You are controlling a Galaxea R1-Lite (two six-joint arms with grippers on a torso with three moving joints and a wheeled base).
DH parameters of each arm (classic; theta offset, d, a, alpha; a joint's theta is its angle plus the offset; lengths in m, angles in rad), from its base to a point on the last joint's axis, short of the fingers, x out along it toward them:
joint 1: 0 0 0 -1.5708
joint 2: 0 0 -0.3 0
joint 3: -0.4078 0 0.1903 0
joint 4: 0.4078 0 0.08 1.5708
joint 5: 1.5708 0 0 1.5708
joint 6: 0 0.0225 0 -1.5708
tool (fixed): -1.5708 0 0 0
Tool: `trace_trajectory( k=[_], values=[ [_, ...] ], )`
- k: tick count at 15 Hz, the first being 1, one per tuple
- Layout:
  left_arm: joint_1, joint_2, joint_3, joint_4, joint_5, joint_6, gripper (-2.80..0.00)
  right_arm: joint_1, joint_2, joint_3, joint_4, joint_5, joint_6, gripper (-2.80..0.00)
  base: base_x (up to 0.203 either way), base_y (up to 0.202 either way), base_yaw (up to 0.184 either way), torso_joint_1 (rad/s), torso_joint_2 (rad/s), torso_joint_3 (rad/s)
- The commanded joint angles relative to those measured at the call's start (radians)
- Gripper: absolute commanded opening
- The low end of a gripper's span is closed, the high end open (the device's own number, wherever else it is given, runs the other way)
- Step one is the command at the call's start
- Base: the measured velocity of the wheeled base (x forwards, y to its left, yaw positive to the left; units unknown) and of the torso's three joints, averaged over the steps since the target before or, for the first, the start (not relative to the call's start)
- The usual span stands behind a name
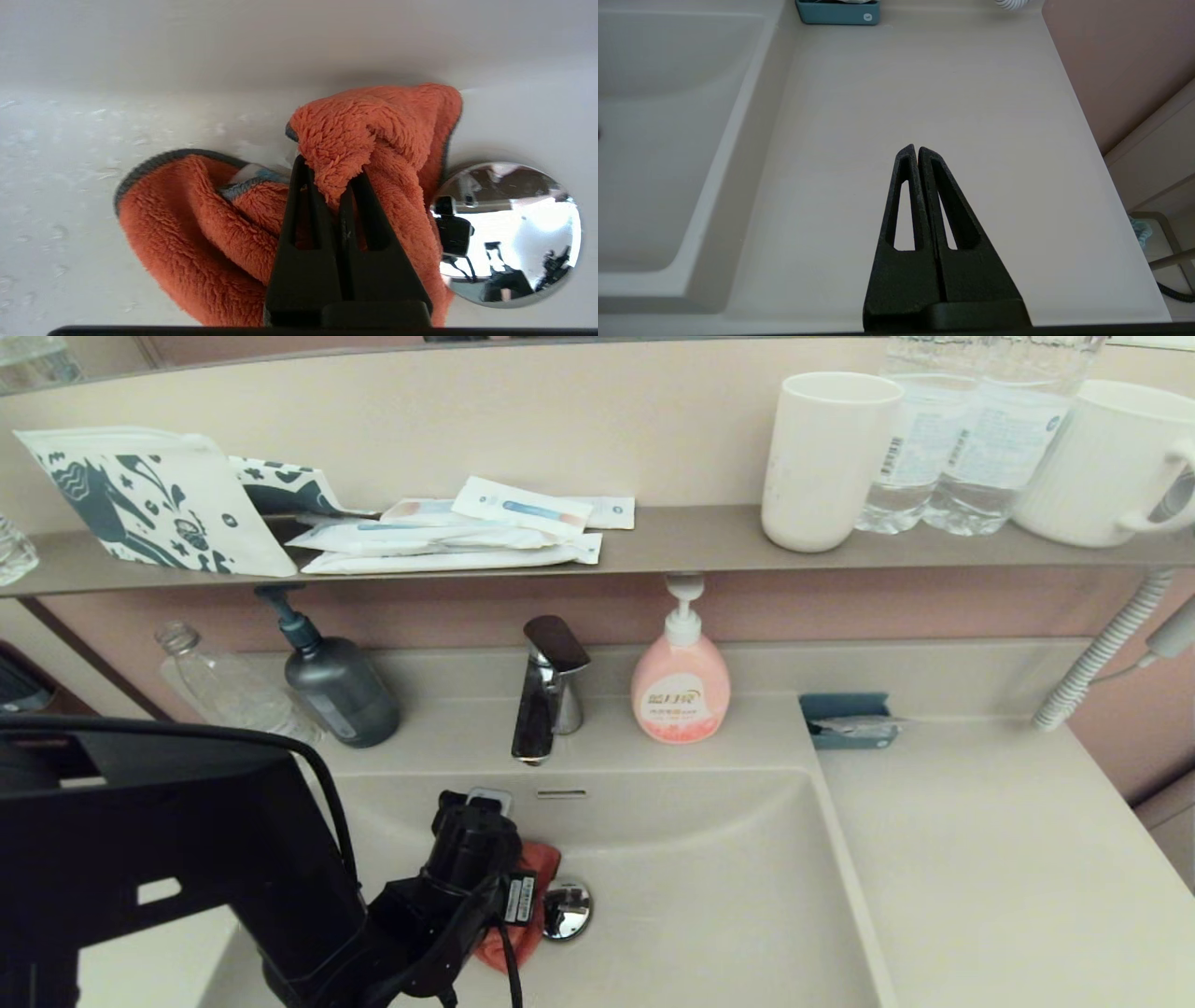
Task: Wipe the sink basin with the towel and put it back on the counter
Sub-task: Wipe the sink
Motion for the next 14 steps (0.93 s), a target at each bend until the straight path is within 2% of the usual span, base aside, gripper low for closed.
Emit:
trace_trajectory(
  k=[1,8,12,14],
  values=[
    [-0.012,0.006,-0.01,-0.004,0.003,-0.003,-2.8,0.0,0.001,0.0,0.0,0.0,0.0,-2.8,0.0,0.0,0.0,0.0,0.0,0.0],
    [-0.094,0.026,-0.076,0.025,0.034,-0.032,-2.8,0.0,0.001,0.0,0.0,0.0,0.0,-2.8,0.0,0.0,0.0,0.0,0.0,0.0],
    [-0.183,0.007,-0.161,0.208,0.045,-0.161,-2.8,0.0,0.001,0.0,-0.001,0.0,0.0,-2.8,0.0,0.0,0.0,0.0,0.0,0.0],
    [-0.216,0.003,-0.189,0.239,0.047,-0.186,-2.8,0.0,0.001,0.0,0.0,0.0,0.0,-2.8,0.0,0.0,0.0,0.0,0.0,0.0]
  ],
)
